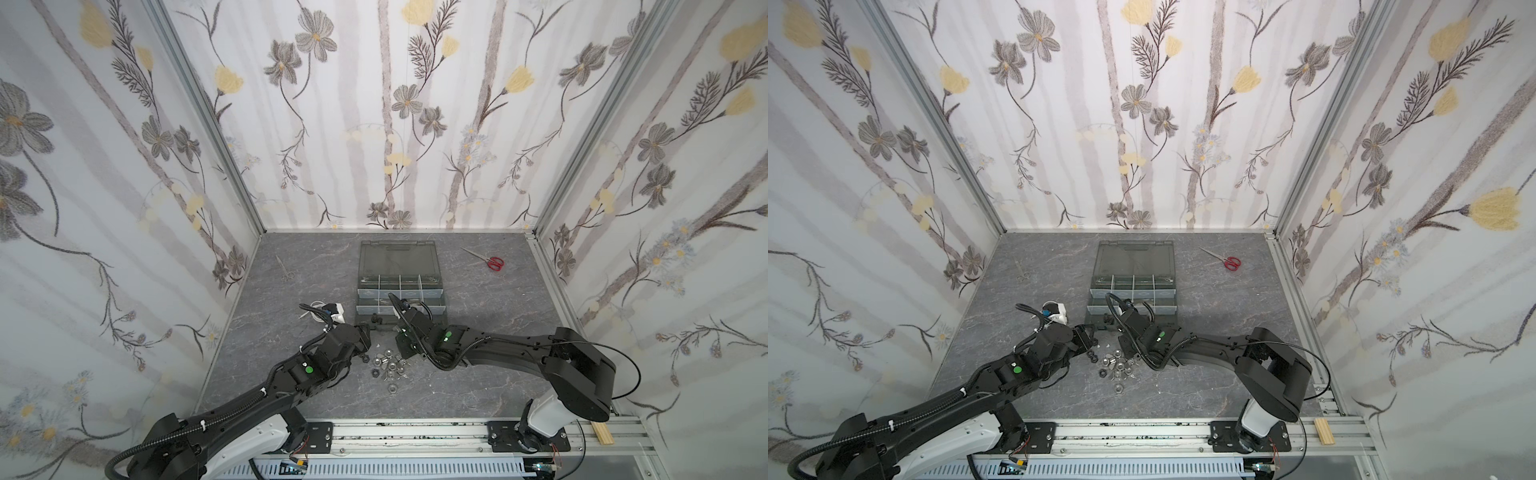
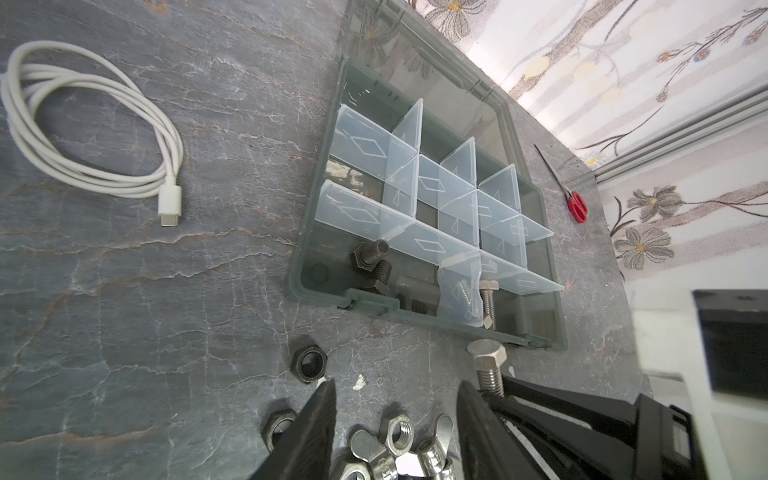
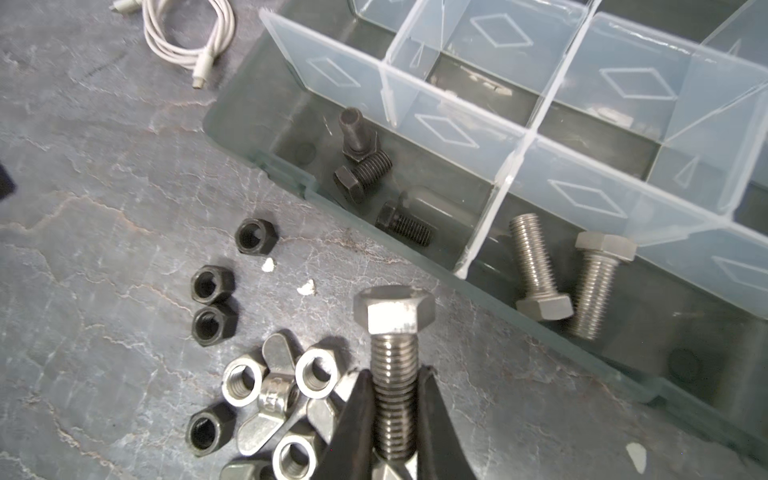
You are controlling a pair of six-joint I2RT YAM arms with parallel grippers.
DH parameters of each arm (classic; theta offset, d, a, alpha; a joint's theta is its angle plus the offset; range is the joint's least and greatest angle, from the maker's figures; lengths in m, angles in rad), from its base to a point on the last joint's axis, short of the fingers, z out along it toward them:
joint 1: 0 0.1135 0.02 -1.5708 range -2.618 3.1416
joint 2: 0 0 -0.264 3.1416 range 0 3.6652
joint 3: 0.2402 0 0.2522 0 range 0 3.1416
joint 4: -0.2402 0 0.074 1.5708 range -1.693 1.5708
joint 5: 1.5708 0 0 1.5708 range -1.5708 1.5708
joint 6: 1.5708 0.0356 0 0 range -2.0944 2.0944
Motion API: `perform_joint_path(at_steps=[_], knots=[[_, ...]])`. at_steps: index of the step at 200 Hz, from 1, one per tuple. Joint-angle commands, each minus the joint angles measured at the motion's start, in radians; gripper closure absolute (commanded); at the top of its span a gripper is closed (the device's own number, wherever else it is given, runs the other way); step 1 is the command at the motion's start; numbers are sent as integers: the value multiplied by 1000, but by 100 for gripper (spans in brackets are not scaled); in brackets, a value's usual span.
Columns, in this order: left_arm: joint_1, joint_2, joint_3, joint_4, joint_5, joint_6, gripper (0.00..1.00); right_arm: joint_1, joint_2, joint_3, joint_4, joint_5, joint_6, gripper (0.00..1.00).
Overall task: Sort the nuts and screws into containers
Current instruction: 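Carry the silver bolt into the nearest compartment and open the right gripper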
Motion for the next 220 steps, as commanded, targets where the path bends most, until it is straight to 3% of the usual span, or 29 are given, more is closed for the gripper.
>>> perform_joint_path(at_steps=[1,113,220], knots=[[2,-5,1,11,-19,-5,50,-11,-30,-2,11,45,-7,93],[2,-2,13,11,-19,8,51,-165,-83,-50,40,29,-60,93],[3,18,24,11,-18,1,51,-243,-80,-84,120,-13,-75,93]])
